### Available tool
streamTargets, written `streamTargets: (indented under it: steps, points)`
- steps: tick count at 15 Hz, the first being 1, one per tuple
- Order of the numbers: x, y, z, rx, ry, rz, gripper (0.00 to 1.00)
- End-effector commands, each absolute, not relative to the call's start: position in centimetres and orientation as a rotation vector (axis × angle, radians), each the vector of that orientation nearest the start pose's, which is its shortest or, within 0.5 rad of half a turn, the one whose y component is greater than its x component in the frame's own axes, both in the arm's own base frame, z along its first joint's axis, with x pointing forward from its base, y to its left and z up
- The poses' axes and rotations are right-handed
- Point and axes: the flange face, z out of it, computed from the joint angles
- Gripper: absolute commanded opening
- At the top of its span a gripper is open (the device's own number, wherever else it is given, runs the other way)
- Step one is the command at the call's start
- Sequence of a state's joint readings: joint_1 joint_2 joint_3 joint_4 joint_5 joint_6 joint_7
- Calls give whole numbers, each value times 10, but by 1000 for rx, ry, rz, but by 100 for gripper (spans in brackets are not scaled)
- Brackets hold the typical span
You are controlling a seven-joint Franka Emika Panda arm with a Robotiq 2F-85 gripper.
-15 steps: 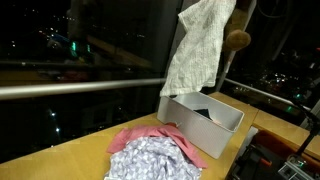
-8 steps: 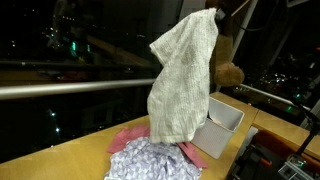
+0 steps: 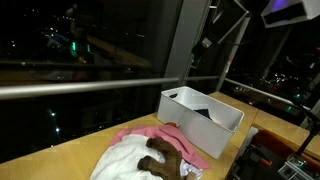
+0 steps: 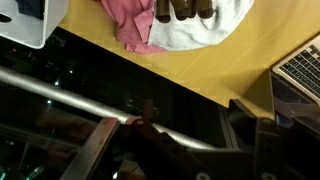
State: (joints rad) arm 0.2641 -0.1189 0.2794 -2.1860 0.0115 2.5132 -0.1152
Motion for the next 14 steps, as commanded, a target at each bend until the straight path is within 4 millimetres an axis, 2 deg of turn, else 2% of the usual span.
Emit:
streamTargets:
  steps: [1, 4, 10, 12, 14]
  points:
    - [476, 269, 479, -2869, -922, -650, 100]
    - [486, 232, 461, -2931, -872, -620, 100]
    - [521, 122, 412, -3101, -774, -548, 100]
    - [537, 99, 392, -3133, -754, -534, 100]
    - [551, 89, 368, -3144, -747, -509, 100]
